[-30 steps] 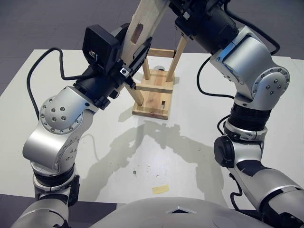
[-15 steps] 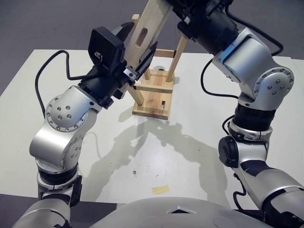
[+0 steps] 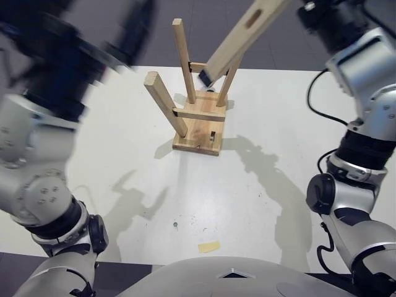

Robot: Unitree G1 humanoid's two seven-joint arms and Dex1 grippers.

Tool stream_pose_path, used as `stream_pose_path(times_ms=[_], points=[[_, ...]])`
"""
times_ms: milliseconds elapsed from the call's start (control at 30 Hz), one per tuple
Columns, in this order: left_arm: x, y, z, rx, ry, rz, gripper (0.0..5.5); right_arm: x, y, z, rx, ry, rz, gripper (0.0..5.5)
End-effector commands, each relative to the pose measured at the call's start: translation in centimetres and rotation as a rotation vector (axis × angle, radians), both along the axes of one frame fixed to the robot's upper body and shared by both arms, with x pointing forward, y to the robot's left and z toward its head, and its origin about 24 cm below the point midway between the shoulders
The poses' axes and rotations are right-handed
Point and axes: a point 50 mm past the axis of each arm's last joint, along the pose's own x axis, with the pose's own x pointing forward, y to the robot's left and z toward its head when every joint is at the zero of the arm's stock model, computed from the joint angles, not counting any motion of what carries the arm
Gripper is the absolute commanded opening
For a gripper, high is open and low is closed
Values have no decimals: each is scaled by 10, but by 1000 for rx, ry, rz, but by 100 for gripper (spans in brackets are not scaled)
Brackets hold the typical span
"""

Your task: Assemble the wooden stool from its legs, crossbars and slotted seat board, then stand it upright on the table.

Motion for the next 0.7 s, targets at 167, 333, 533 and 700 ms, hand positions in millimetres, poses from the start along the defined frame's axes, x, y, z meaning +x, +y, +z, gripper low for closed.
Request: stream_pose_path(times_ms=[167, 333, 533, 700], points=[[34, 100, -151, -124, 747, 695, 540, -19, -51, -44, -179, 89, -417, 102], [40, 42, -216, 56, 970, 521, 540, -12, -32, -88, -196, 212, -399, 102], [56, -21, -221, 216, 933, 275, 540, -15, -2, -108, -109, 267, -303, 102], [69, -33, -228, 262, 942, 224, 540, -13, 9, -119, -51, 319, -258, 102]])
